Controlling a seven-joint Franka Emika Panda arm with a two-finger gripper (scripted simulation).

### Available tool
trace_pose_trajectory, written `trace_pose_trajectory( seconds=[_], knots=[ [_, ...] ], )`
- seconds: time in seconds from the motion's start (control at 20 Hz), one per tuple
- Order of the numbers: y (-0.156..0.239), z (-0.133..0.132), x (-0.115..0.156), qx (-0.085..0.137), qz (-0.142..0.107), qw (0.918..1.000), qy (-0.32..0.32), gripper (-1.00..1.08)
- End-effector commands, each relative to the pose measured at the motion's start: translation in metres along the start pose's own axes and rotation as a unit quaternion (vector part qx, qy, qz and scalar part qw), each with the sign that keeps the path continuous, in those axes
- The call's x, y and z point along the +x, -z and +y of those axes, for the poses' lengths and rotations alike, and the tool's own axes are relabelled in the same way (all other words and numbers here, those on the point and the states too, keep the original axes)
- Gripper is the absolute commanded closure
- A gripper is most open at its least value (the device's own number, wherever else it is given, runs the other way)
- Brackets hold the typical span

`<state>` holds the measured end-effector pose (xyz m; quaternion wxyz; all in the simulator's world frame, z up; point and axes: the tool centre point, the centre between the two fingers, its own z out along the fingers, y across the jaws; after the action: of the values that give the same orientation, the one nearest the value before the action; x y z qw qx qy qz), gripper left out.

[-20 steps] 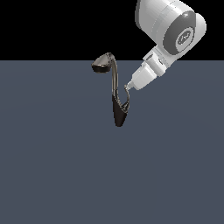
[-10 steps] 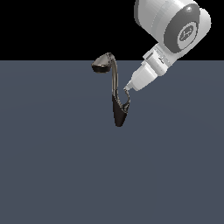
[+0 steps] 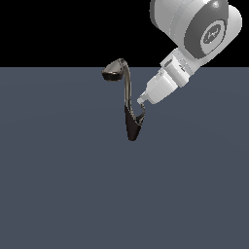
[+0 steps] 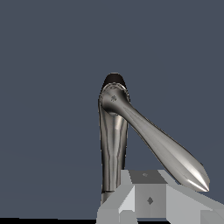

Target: Turn on the faucet by rotating a designated handle.

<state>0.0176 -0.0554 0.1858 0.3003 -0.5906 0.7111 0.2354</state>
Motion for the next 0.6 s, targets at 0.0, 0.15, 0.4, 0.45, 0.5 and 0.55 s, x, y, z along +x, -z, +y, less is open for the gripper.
trace_pose_trajectory(
  seconds=[0.0, 0.15, 0.4, 0.45, 0.5, 0.55],
  knots=[
    [-0.002, 0.016, 0.01, -0.007, 0.0, 1.0, -0.008, 1.08],
    [-0.002, 0.027, 0.014, -0.008, -0.001, 0.9999, -0.007, 1.08],
    [0.0, 0.027, 0.018, -0.004, -0.001, 1.0, -0.001, 1.08],
    [0.0, 0.03, 0.025, -0.004, -0.001, 1.0, -0.001, 1.08],
    [-0.001, 0.032, 0.031, -0.005, -0.001, 1.0, -0.002, 1.08],
    [-0.001, 0.035, 0.037, -0.005, -0.001, 1.0, -0.003, 1.08]
  ],
)
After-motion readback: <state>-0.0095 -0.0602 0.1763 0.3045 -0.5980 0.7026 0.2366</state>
